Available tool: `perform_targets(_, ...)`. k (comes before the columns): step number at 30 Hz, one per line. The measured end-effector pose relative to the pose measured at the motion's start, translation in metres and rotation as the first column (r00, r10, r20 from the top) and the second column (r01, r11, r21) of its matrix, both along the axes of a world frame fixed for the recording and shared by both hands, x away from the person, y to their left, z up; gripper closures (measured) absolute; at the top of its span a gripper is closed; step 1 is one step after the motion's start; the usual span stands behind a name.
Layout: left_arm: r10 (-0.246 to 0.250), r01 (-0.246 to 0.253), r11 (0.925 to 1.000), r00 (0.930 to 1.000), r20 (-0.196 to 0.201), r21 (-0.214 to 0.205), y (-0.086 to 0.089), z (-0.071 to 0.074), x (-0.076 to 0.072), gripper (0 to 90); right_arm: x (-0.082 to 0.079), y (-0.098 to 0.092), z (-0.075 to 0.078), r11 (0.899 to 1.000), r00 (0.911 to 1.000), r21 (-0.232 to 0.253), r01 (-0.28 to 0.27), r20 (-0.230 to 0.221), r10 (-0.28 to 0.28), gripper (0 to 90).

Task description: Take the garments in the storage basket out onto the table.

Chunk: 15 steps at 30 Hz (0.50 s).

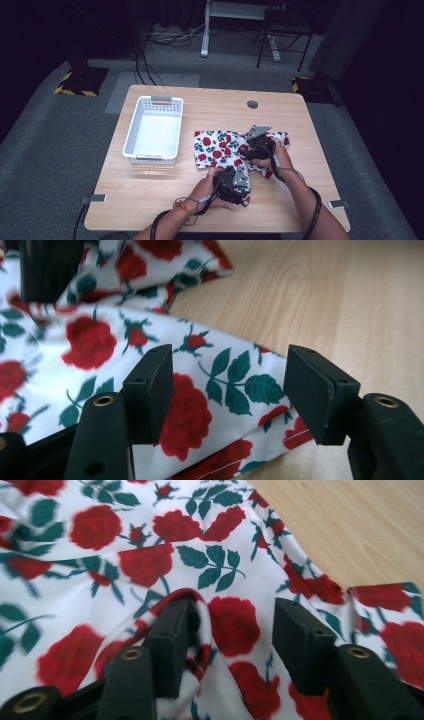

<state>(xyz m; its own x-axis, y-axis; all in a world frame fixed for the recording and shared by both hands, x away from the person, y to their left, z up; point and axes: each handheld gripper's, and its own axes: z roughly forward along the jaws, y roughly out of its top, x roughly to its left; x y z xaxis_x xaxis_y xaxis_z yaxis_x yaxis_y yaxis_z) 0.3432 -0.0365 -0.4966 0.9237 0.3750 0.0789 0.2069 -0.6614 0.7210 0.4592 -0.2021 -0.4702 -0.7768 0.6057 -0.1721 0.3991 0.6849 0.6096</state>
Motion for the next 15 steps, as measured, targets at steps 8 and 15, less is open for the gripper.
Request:
perform_targets(8, 0.020, -0.020, 0.9991, 0.9998, 0.005, 0.037, 0.006, -0.009, 0.003, 55.1, -0.031, -0.061, 0.032, 0.994, 0.9986, 0.096, 0.042, 0.029, -0.045, 38.4)
perform_targets(15, -0.019, 0.019, 0.9998, 0.9993, -0.033, 0.010, 0.011, -0.010, 0.008, 82.7, -0.039, -0.093, 0.009, 0.989, 0.9935, 0.092, 0.113, -0.019, -0.112, 45.2)
